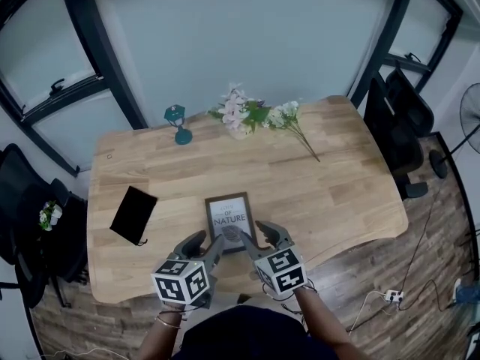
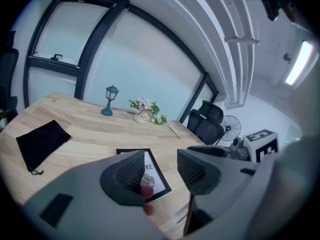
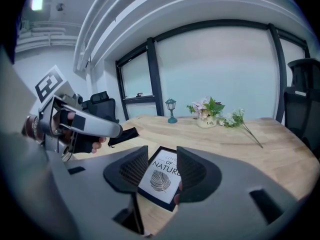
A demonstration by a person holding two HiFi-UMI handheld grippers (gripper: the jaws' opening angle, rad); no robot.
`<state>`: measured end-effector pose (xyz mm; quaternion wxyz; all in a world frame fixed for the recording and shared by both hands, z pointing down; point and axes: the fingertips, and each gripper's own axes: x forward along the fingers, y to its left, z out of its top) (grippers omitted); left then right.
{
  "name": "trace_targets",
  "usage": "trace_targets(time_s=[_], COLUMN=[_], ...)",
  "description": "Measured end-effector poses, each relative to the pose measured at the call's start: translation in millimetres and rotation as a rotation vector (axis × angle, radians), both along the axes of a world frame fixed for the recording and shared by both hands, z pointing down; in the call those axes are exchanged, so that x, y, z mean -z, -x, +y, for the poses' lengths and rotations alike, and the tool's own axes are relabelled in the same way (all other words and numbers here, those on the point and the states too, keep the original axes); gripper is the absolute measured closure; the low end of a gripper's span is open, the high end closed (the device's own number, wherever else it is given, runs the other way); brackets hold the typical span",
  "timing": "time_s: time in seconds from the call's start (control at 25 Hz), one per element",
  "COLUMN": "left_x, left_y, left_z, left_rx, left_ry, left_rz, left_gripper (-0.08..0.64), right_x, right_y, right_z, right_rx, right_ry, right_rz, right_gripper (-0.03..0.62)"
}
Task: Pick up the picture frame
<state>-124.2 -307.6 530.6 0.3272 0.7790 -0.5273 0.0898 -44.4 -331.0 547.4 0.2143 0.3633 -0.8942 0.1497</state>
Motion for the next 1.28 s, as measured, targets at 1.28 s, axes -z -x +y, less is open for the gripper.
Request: trace_targets(time_s=[1.28], left_x=[-105.1], left_y=[30.8], left_z=[-56.4], left_rx=[-0.065], left_ry=[0.249], left_rz=[0.011], left_gripper=[0.376], right_x=[-106.3], right_y=[9.3], right_z=[-57.9], right_rx=[-0.065], right_ry=[0.202], right_rz=[0.138], right_gripper=[0.428])
